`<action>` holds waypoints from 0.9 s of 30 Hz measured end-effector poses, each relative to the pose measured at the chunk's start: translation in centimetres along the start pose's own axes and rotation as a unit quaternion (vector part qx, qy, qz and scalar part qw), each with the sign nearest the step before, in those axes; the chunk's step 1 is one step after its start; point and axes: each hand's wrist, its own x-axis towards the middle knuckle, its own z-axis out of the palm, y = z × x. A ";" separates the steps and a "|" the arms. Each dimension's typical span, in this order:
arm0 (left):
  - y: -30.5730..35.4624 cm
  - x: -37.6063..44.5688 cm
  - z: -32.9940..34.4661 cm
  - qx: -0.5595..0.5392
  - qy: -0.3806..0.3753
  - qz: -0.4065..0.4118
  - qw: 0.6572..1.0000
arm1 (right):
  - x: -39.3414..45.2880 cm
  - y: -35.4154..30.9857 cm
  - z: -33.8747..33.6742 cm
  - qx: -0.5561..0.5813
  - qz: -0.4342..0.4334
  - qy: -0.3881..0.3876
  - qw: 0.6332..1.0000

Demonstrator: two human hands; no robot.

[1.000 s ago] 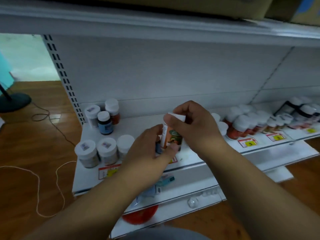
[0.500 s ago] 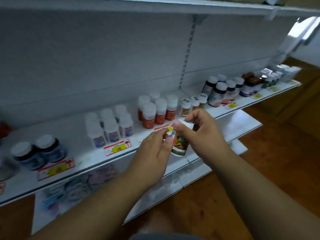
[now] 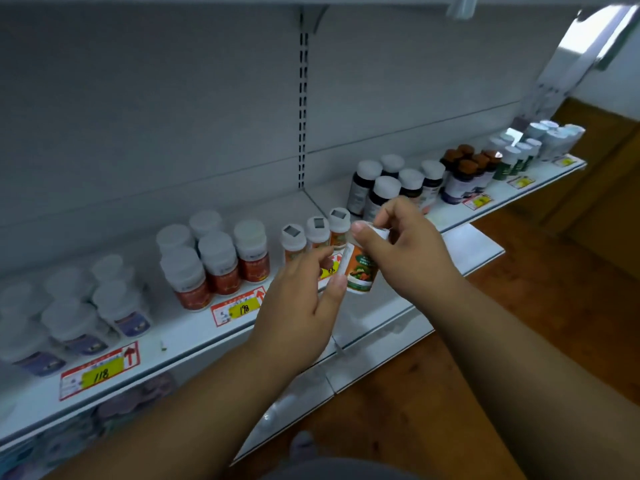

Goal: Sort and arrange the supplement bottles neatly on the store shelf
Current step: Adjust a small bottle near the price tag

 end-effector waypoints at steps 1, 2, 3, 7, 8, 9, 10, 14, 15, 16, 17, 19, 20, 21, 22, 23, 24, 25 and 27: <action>-0.2 1.2 0.4 0.017 0.015 -0.005 1.000 | 1.3 0.2 -0.3 -0.008 0.000 0.001 1.000; -0.4 2.2 0.7 0.033 0.032 -0.017 0.999 | 2.5 0.4 -0.6 -0.017 0.001 0.002 1.000; -0.6 3.1 0.9 0.045 0.047 -0.030 0.997 | 3.8 0.5 -0.9 -0.024 0.002 0.004 1.000; -1.4 6.1 1.3 0.115 0.042 -0.033 0.992 | 8.9 1.0 -0.5 0.002 -0.001 0.001 1.000; -1.7 6.6 1.5 0.156 0.026 -0.025 0.987 | 10.1 0.9 0.2 -0.005 -0.012 -0.001 1.000; -2.0 7.0 1.8 0.199 0.015 -0.013 0.980 | 11.3 0.9 1.1 -0.013 -0.032 -0.004 0.999; -2.2 7.4 2.1 0.240 0.009 -0.004 0.971 | 12.5 0.8 2.1 -0.017 -0.056 -0.014 0.998; -3.4 8.2 3.6 0.340 -0.012 -0.023 0.940 | 16.7 0.3 5.8 -0.061 -0.128 -0.138 0.980; -3.7 8.3 3.9 0.354 -0.011 -0.034 0.934 | 17.5 0.4 6.8 -0.071 -0.152 -0.172 0.971; -3.9 8.3 4.4 0.367 -0.005 -0.045 0.929 | 18.4 0.7 7.9 -0.084 -0.176 -0.208 0.958; -4.0 8.3 4.8 0.377 0.004 -0.052 0.925 | 19.0 0.9 9.0 -0.103 -0.193 -0.240 0.946; -3.9 8.1 5.5 0.394 0.019 -0.059 0.917 | 19.8 1.7 11.1 -0.141 -0.220 -0.294 0.920; -3.9 8.0 5.7 0.406 0.022 -0.059 0.912 | 20.0 2.0 12.0 -0.156 -0.232 -0.318 0.906; -4.0 8.0 5.9 0.419 0.023 -0.057 0.906 | 20.2 2.2 12.6 -0.167 -0.243 -0.341 0.893; -4.1 7.9 6.0 0.428 0.022 -0.056 0.902 | 20.3 2.3 13.1 -0.177 -0.249 -0.359 0.882; -4.3 7.8 6.1 0.433 0.020 -0.056 0.900 | 20.3 2.4 13.4 -0.185 -0.253 -0.376 0.872; -4.6 7.7 6.1 0.432 0.018 -0.058 0.900 | 20.4 2.4 13.7 -0.193 -0.255 -0.395 0.861; -4.7 7.6 6.1 0.429 0.017 -0.058 0.901 | 20.4 2.3 13.8 -0.202 -0.255 -0.419 0.848; -4.9 7.4 6.1 0.423 0.015 -0.059 0.904 | 20.6 2.1 13.9 -0.224 -0.258 -0.462 0.818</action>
